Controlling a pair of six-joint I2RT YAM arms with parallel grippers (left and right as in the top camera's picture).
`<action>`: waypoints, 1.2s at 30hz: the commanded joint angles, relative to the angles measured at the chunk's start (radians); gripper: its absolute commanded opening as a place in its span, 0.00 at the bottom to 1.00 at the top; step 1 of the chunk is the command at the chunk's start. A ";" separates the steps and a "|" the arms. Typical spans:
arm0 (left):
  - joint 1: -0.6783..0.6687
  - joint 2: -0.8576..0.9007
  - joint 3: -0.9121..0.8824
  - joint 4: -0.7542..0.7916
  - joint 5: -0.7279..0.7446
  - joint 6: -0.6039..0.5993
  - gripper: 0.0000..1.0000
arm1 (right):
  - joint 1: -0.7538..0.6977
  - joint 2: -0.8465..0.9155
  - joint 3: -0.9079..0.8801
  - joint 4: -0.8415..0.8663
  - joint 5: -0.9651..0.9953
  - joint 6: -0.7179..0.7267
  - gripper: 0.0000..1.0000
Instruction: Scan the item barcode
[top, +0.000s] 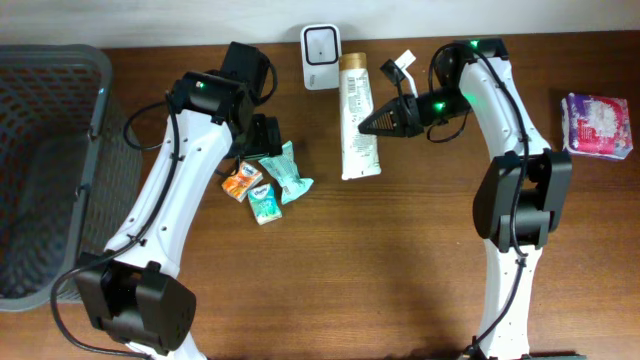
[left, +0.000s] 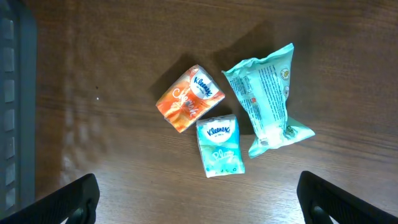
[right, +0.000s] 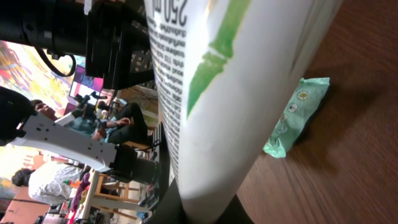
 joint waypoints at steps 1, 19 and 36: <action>-0.002 -0.021 0.011 0.000 0.003 0.012 0.99 | 0.032 -0.063 0.027 -0.004 -0.084 -0.014 0.04; -0.002 -0.021 0.011 0.000 0.003 0.012 0.99 | 0.040 -0.062 0.027 0.111 0.270 0.395 0.04; -0.002 -0.021 0.011 -0.001 0.003 0.012 0.99 | 0.216 -0.053 -0.171 0.360 1.764 1.199 0.04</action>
